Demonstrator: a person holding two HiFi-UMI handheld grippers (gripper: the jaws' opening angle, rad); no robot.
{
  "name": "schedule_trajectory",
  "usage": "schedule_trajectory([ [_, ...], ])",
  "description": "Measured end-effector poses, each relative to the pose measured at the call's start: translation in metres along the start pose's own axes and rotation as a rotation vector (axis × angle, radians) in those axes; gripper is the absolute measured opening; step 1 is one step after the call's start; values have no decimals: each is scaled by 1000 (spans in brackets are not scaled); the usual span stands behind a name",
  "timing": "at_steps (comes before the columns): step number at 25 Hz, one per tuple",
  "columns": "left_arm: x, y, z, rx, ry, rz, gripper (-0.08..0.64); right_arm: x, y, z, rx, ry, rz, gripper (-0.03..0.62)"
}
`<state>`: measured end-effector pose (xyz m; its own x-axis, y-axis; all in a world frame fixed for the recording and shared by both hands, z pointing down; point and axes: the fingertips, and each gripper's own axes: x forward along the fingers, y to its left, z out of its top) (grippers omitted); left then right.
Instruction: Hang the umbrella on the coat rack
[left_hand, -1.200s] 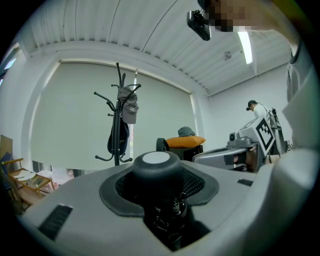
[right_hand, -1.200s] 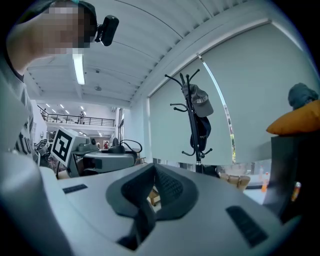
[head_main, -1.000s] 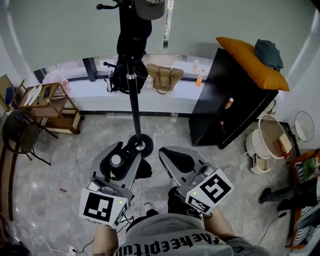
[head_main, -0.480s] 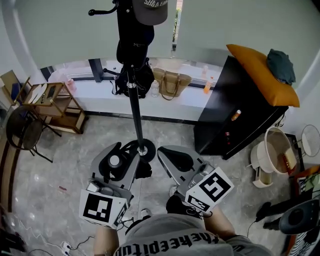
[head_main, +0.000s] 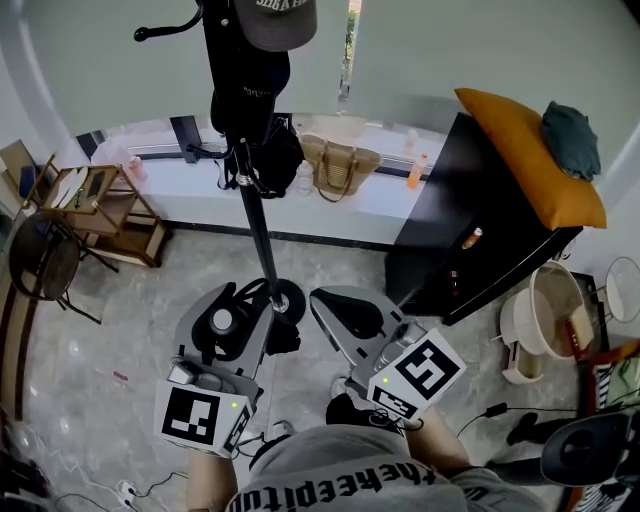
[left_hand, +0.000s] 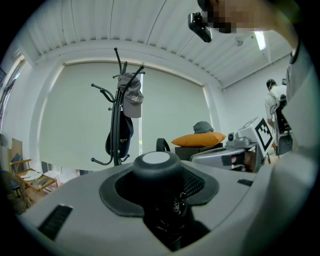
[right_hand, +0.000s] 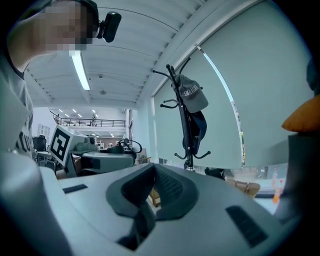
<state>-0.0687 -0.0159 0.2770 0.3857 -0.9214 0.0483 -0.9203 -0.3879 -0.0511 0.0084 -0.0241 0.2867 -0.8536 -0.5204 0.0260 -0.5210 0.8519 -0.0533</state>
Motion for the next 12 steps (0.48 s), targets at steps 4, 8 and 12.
schedule_trajectory([
  [4,17,-4,-1,5,6,11,202,-1,-19,1,3,-3,13,12],
  [8,30,-8,0,5,14,37,202,-1,-33,2,-1,-2,36,12],
  [12,41,-13,-1,3,37,64,202,-3,-47,4,-5,-3,60,12],
])
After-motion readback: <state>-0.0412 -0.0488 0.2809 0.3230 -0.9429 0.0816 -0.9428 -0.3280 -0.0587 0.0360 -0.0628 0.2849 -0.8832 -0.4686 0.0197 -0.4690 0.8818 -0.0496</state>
